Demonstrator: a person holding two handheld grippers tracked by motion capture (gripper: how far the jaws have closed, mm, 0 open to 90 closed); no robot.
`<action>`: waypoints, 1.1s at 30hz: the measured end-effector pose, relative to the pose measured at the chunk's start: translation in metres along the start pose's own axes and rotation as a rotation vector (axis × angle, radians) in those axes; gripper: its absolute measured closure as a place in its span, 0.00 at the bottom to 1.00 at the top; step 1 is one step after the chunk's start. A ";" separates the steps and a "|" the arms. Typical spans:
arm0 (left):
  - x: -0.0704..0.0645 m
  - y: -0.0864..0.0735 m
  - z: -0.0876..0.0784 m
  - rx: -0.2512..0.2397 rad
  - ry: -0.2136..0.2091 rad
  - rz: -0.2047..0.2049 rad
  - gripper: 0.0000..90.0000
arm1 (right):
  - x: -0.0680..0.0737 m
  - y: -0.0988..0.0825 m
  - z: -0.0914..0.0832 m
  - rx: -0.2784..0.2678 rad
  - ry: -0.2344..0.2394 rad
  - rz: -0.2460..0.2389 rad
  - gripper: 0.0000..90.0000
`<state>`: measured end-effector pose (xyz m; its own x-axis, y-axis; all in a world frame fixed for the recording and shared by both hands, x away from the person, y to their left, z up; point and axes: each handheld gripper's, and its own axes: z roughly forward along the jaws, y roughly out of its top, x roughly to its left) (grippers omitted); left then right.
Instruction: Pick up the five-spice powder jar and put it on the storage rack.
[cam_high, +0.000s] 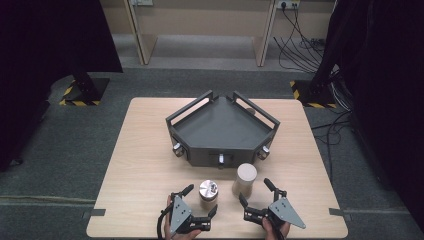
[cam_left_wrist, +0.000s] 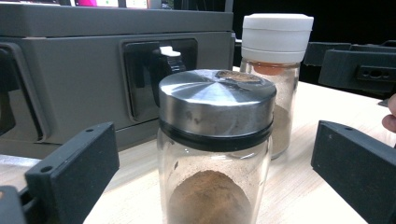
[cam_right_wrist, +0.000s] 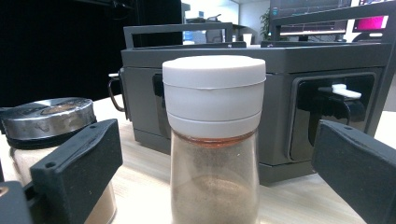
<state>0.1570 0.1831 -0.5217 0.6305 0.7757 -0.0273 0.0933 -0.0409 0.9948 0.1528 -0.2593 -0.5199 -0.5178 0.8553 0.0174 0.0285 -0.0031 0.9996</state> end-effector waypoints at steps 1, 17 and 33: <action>-0.001 0.001 0.001 0.004 0.002 0.003 0.00 | 0.000 0.000 0.000 0.000 0.000 0.000 0.02; -0.001 0.009 0.009 0.047 0.008 -0.004 0.04 | 0.000 0.000 0.000 -0.001 0.004 0.000 0.02; 0.002 0.015 0.019 0.079 0.006 -0.018 0.05 | -0.001 0.000 0.000 0.000 0.007 0.000 0.02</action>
<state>0.1742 0.1721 -0.5087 0.6236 0.7805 -0.0441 0.1651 -0.0763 0.9833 0.1532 -0.2597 -0.5200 -0.5235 0.8519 0.0176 0.0286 -0.0030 0.9996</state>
